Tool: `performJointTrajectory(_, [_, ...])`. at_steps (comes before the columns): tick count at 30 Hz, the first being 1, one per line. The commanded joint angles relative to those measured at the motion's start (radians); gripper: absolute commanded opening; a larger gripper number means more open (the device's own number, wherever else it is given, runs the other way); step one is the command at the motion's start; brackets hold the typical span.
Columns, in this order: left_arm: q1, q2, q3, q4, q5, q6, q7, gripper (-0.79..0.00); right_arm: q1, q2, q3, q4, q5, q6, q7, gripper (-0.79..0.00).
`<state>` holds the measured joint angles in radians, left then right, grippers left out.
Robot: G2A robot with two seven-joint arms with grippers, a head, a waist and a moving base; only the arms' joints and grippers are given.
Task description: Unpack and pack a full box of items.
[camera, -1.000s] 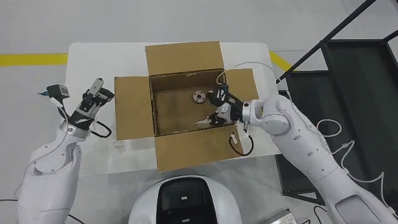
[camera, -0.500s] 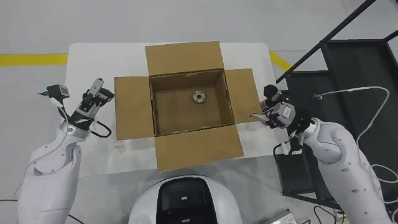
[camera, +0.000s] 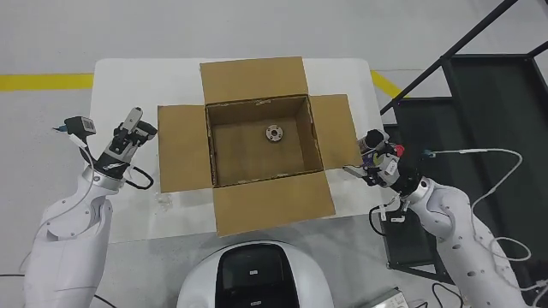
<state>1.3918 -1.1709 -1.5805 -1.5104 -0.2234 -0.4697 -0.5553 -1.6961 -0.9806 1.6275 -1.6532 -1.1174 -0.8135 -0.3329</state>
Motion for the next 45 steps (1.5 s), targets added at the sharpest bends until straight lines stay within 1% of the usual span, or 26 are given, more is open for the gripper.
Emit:
performJointTrajectory(1, [0.0,0.0,0.0,0.0,0.0,0.0,0.0,0.0,0.0,0.0,0.0,0.0,0.0,0.0,0.0,0.0])
performJointTrajectory(5, [0.0,0.0,0.0,0.0,0.0,0.0,0.0,0.0,0.001,-0.001,0.003,-0.004,0.011,0.023,0.017,0.0])
performJointTrajectory(8, [0.0,0.0,0.0,0.0,0.0,0.0,0.0,0.0,-0.005,-0.003,0.026,0.029,0.023,0.042,-0.031,0.0])
performJointTrajectory(9, [0.0,0.0,0.0,0.0,0.0,0.0,0.0,0.0,-0.004,-0.003,0.037,0.046,0.006,0.047,-0.061,0.0])
performJointTrajectory(10, [0.0,0.0,0.0,0.0,0.0,0.0,0.0,0.0,-0.005,-0.004,0.049,0.072,-0.012,0.075,-0.106,0.0])
performJointTrajectory(11, [0.0,0.0,0.0,0.0,0.0,0.0,0.0,0.0,-0.011,-0.006,0.049,0.098,-0.023,0.09,-0.153,0.0])
performJointTrajectory(13, [0.0,0.0,0.0,0.0,0.0,0.0,0.0,0.0,-0.015,-0.01,0.048,0.158,-0.032,0.087,-0.239,0.0])
performJointTrajectory(16, [0.0,0.0,0.0,0.0,0.0,0.0,0.0,0.0,-0.005,-0.015,0.045,0.241,-0.078,0.128,-0.349,0.0])
performJointTrajectory(20, [0.0,0.0,0.0,0.0,0.0,0.0,0.0,0.0,0.023,-0.022,0.038,0.352,-0.154,0.253,-0.457,0.0])
performJointTrajectory(22, [0.0,0.0,0.0,0.0,0.0,0.0,0.0,0.0,0.039,-0.026,0.026,0.403,-0.154,0.254,-0.494,0.0])
performJointTrajectory(24, [0.0,0.0,0.0,0.0,0.0,0.0,0.0,0.0,0.059,-0.027,0.021,0.452,-0.155,0.252,-0.509,0.0])
performJointTrajectory(32, [0.0,0.0,0.0,0.0,0.0,0.0,0.0,0.0,0.142,-0.037,-0.03,0.614,-0.153,0.191,-0.49,0.0])
performJointTrajectory(45, [0.0,0.0,0.0,0.0,0.0,0.0,0.0,0.0,0.237,-0.05,-0.098,0.786,-0.21,0.188,-0.52,0.0])
